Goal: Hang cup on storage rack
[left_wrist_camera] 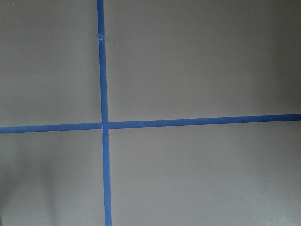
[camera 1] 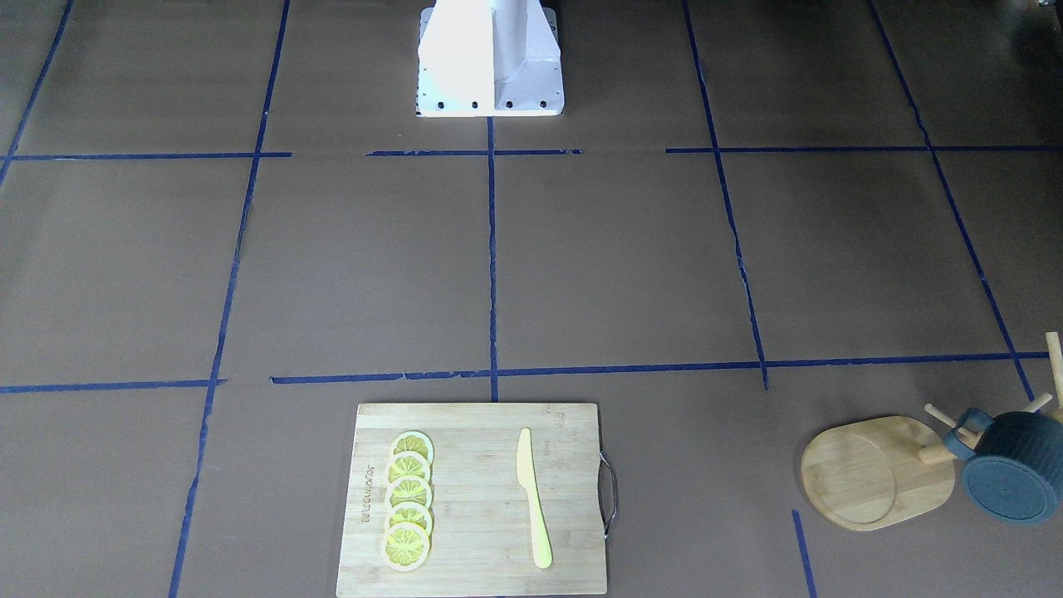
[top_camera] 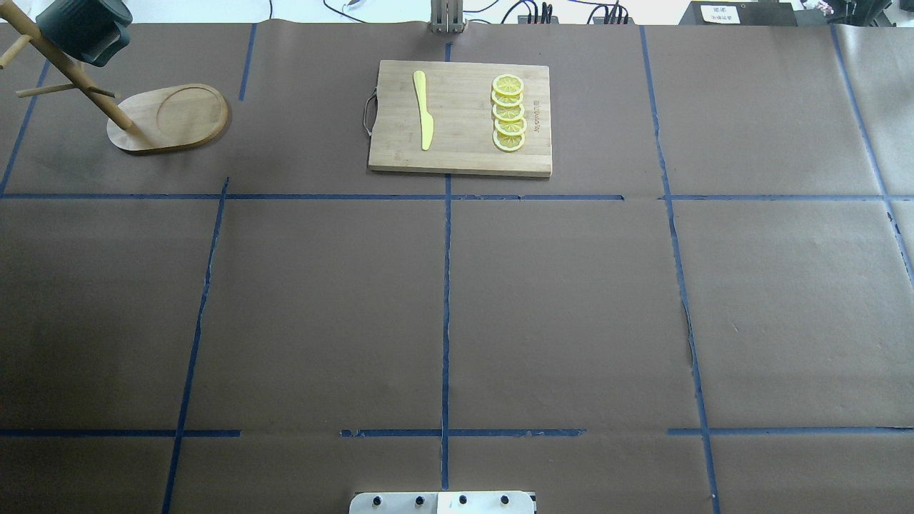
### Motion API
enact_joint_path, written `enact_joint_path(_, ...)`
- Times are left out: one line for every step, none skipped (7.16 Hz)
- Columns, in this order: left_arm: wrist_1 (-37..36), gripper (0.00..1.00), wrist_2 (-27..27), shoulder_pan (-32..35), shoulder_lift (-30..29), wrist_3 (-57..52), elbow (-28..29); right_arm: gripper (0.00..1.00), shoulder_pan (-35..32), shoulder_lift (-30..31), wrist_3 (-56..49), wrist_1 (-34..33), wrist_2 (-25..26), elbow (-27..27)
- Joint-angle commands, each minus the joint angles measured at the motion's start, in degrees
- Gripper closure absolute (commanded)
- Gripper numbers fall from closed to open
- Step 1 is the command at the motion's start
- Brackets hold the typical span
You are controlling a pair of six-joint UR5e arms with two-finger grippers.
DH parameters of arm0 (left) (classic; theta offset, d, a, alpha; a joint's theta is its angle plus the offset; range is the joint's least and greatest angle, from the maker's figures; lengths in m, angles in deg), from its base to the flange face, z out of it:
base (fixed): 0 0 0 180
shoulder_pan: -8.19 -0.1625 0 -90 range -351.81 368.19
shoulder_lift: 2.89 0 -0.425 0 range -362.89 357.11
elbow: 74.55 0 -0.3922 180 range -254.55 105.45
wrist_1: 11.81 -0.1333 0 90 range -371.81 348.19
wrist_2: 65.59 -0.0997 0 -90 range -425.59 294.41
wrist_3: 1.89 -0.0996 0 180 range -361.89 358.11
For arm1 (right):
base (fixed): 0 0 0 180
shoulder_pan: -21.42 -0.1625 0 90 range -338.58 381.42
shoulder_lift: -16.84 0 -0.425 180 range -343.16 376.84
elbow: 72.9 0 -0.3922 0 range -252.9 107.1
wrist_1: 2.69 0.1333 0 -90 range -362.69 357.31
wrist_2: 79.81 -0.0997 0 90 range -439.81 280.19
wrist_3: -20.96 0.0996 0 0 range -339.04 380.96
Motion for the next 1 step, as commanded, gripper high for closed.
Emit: enact_joint_path(0.0,0.0,0.0,0.0,0.0,0.0,0.0,0.0,-0.1,0.0,0.0,0.0,0.0,0.1)
